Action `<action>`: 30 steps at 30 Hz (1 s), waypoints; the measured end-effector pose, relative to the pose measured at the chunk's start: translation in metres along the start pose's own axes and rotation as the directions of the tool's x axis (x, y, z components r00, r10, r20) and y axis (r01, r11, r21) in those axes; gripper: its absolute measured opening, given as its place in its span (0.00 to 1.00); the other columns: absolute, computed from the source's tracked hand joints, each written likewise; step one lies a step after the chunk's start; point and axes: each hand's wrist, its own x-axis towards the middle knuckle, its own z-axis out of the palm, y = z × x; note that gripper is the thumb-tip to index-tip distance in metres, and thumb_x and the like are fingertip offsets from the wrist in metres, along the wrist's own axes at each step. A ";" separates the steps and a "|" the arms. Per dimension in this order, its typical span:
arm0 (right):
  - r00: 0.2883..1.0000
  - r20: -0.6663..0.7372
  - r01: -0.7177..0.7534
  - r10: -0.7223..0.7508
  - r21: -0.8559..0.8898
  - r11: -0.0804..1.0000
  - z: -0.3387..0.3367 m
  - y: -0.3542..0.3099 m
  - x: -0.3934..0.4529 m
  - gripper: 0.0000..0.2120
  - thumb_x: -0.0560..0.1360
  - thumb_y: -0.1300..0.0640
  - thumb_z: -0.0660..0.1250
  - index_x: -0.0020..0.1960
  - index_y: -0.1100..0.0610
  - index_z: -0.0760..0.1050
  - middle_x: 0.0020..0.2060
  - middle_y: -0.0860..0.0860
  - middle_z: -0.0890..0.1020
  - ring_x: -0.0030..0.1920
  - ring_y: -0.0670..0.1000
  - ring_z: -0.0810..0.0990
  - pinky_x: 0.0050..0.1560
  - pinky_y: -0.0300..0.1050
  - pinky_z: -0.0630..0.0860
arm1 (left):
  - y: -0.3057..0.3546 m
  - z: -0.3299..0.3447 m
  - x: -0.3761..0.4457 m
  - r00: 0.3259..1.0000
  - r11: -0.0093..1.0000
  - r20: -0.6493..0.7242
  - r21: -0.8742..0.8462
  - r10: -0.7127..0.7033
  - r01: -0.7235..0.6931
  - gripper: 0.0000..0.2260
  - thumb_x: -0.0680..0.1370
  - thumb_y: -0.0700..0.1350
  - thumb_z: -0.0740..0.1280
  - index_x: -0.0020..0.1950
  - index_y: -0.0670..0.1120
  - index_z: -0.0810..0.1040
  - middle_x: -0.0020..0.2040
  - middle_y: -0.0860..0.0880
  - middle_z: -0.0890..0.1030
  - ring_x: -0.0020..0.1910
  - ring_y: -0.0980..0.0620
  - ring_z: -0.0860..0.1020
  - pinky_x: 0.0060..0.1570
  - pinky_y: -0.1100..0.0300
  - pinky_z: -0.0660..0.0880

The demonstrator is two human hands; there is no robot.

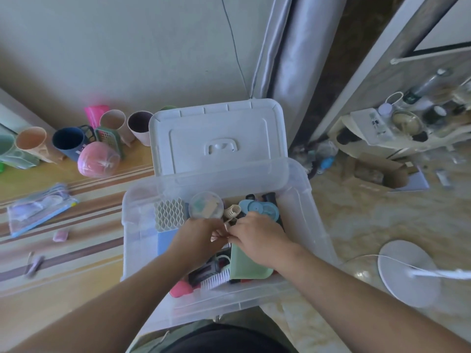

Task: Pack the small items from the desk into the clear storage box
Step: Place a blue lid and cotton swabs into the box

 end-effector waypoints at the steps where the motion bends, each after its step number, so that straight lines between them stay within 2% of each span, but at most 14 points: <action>1: 1.000 0.007 0.002 -0.002 0.013 1.000 0.002 -0.001 -0.002 0.16 0.86 0.46 0.61 0.58 0.56 0.82 0.51 0.53 0.83 0.55 0.61 0.76 0.52 0.60 0.77 | -0.001 0.001 -0.002 1.000 1.000 0.001 -0.011 -0.006 0.006 0.03 0.75 0.53 0.75 0.45 0.56 0.84 0.40 0.59 0.86 0.41 0.62 0.82 0.47 0.65 0.77; 3: 0.999 0.045 0.011 -0.012 0.031 0.999 0.007 -0.003 -0.005 0.16 0.86 0.47 0.60 0.57 0.55 0.82 0.51 0.53 0.83 0.55 0.60 0.75 0.53 0.60 0.78 | -0.002 0.002 -0.008 0.999 0.999 0.046 -0.020 -0.028 0.029 0.03 0.75 0.53 0.75 0.45 0.56 0.85 0.40 0.61 0.85 0.40 0.64 0.81 0.47 0.64 0.78; 5: 0.997 0.073 0.035 -0.037 0.026 0.999 0.013 -0.007 -0.008 0.17 0.86 0.47 0.59 0.58 0.54 0.83 0.51 0.53 0.82 0.55 0.59 0.74 0.54 0.61 0.78 | -0.002 0.002 -0.015 0.989 0.999 0.141 -0.018 -0.036 0.039 0.06 0.75 0.56 0.74 0.46 0.56 0.85 0.38 0.65 0.81 0.38 0.69 0.77 0.44 0.66 0.74; 7: 0.992 0.114 0.054 -0.057 0.029 0.998 0.016 -0.014 -0.011 0.17 0.85 0.48 0.59 0.55 0.53 0.85 0.50 0.52 0.79 0.54 0.58 0.72 0.53 0.60 0.77 | -0.005 -0.003 -0.021 0.975 0.999 0.219 0.007 -0.043 0.042 0.10 0.76 0.61 0.71 0.50 0.56 0.85 0.39 0.65 0.78 0.40 0.66 0.75 0.43 0.66 0.71; 8: 0.987 0.149 0.054 -0.057 0.027 0.998 0.017 -0.018 -0.012 0.17 0.84 0.49 0.59 0.50 0.52 0.85 0.48 0.51 0.77 0.54 0.58 0.71 0.53 0.59 0.77 | -0.011 -0.006 -0.023 0.974 0.998 0.219 0.004 -0.057 0.058 0.12 0.77 0.62 0.68 0.51 0.56 0.85 0.41 0.62 0.79 0.42 0.63 0.76 0.45 0.62 0.74; 10: 0.975 0.212 0.055 -0.060 0.029 0.998 0.021 -0.027 -0.013 0.15 0.82 0.50 0.59 0.43 0.49 0.81 0.45 0.49 0.72 0.52 0.57 0.69 0.53 0.58 0.75 | -0.025 -0.013 -0.027 0.989 0.996 0.125 -0.018 -0.084 0.087 0.15 0.81 0.62 0.62 0.53 0.55 0.84 0.45 0.56 0.82 0.45 0.58 0.77 0.49 0.54 0.76; 12: 0.963 0.264 0.046 -0.064 0.073 0.996 0.026 -0.034 -0.012 0.14 0.82 0.48 0.61 0.48 0.47 0.84 0.46 0.48 0.70 0.53 0.57 0.68 0.56 0.57 0.74 | -0.037 -0.017 -0.033 0.996 0.995 0.015 0.051 -0.083 0.082 0.16 0.80 0.62 0.60 0.57 0.57 0.82 0.50 0.57 0.83 0.51 0.56 0.77 0.53 0.54 0.76; 14: 0.955 0.285 0.054 -0.083 0.106 0.993 0.032 -0.039 -0.010 0.14 0.82 0.41 0.63 0.62 0.42 0.82 0.52 0.49 0.70 0.58 0.57 0.67 0.60 0.57 0.71 | -0.044 -0.019 -0.038 0.999 0.985 -0.016 0.168 -0.035 0.037 0.18 0.75 0.61 0.60 0.60 0.58 0.81 0.55 0.57 0.83 0.55 0.52 0.78 0.56 0.54 0.76; 16: 0.971 0.224 0.058 -0.085 0.126 0.990 0.037 -0.040 -0.008 0.20 0.80 0.39 0.65 0.70 0.42 0.76 0.58 0.50 0.70 0.62 0.55 0.67 0.63 0.58 0.71 | -0.050 -0.016 -0.046 1.000 0.962 0.013 0.275 0.001 -0.005 0.20 0.73 0.61 0.61 0.62 0.59 0.79 0.59 0.56 0.81 0.58 0.49 0.78 0.58 0.52 0.76; 18: 0.996 0.074 0.043 -0.054 0.149 0.988 0.042 -0.039 -0.006 0.22 0.79 0.44 0.66 0.73 0.45 0.73 0.64 0.50 0.70 0.65 0.55 0.67 0.65 0.59 0.72 | -0.055 -0.010 -0.055 1.000 0.947 0.021 0.321 -0.004 -0.003 0.21 0.71 0.60 0.64 0.64 0.61 0.77 0.63 0.55 0.79 0.62 0.48 0.76 0.61 0.50 0.75; 21: 0.995 -0.099 0.016 -0.002 0.132 0.991 0.040 -0.039 -0.001 0.28 0.77 0.46 0.68 0.76 0.46 0.66 0.72 0.50 0.66 0.72 0.57 0.64 0.69 0.59 0.72 | -0.056 -0.005 -0.069 1.000 0.946 -0.028 0.325 0.003 0.006 0.24 0.70 0.59 0.67 0.67 0.60 0.75 0.66 0.53 0.75 0.66 0.46 0.72 0.64 0.47 0.74; 23: 0.987 -0.162 0.015 0.007 0.134 0.991 0.035 -0.043 0.003 0.33 0.77 0.47 0.70 0.78 0.45 0.61 0.73 0.50 0.64 0.74 0.56 0.62 0.72 0.57 0.70 | -0.052 -0.010 -0.074 0.996 0.956 -0.090 0.293 0.023 0.005 0.26 0.70 0.59 0.68 0.69 0.59 0.74 0.68 0.51 0.73 0.68 0.44 0.70 0.67 0.46 0.71; 27: 0.957 -0.288 0.073 -0.026 0.154 0.985 0.013 -0.075 0.027 0.32 0.75 0.50 0.73 0.76 0.51 0.68 0.72 0.53 0.68 0.73 0.59 0.65 0.74 0.60 0.69 | -0.069 -0.046 -0.086 0.932 0.991 -0.363 0.126 0.012 0.036 0.25 0.71 0.57 0.70 0.68 0.56 0.75 0.67 0.50 0.73 0.67 0.44 0.70 0.66 0.47 0.70; 30: 0.887 -0.450 0.189 -0.099 0.159 0.969 0.005 -0.125 0.059 0.28 0.70 0.56 0.75 0.69 0.55 0.75 0.62 0.57 0.74 0.62 0.63 0.72 0.62 0.62 0.75 | -0.111 -0.077 -0.104 0.832 0.995 -0.548 0.011 -0.080 0.104 0.21 0.73 0.53 0.71 0.65 0.53 0.78 0.64 0.51 0.75 0.65 0.47 0.71 0.65 0.53 0.67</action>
